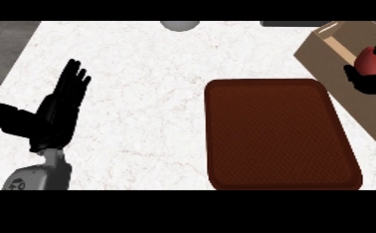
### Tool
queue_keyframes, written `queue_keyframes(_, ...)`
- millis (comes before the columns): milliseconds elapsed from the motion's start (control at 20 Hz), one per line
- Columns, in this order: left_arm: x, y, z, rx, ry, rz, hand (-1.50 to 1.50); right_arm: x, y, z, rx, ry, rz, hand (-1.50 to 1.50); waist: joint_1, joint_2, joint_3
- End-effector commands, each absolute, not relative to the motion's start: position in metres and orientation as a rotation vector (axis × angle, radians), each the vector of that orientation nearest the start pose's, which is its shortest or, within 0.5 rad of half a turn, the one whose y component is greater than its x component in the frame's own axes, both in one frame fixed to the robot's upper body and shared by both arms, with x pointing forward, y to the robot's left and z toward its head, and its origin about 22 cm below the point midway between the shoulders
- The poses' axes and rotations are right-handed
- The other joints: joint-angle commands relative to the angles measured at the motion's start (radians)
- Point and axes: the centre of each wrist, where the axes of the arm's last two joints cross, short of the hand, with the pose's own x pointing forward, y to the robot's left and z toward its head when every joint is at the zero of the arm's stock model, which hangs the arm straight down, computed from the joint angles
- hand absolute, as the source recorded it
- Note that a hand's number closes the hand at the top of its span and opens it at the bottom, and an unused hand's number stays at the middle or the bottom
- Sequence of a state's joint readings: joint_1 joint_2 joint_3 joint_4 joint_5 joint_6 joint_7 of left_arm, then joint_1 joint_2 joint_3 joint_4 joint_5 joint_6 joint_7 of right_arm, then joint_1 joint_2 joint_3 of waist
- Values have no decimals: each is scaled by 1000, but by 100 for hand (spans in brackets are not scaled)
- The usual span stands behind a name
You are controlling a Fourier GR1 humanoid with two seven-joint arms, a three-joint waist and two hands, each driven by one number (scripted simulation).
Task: Pick the bell pepper from the tray and place it in the cardboard box
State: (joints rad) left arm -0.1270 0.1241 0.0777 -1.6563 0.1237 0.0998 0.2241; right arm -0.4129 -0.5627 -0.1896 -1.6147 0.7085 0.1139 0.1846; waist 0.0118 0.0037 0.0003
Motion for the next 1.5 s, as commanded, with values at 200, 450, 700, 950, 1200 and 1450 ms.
queue_keyframes(200, 258, 269, 61, 61, -1561, 84, 0, 344, -398, 139, -1278, -1485, 804, 150, 11, 2, 1)
queue_keyframes(450, 281, 251, 74, 41, -1548, 81, 0, 349, -416, 133, -1299, -1103, 1083, 150, 19, 11, 0)
queue_keyframes(700, 263, 241, 63, 43, -1576, 86, 0, 359, -440, 105, -1139, -972, 1085, -150, 33, 8, 2)
queue_keyframes(950, 271, 256, 61, 21, -1559, 79, 0, 381, -434, 120, -1182, -1336, 864, -150, 34, 13, 3)
queue_keyframes(1200, 270, 247, 54, 52, -1564, 94, 0, 380, -434, 127, -1135, -1689, 630, -150, 6, 3, 3)
queue_keyframes(1450, 274, 254, 49, 45, -1542, 104, 0, 387, -451, 158, -876, -1766, 384, -150, 7, 4, 1)
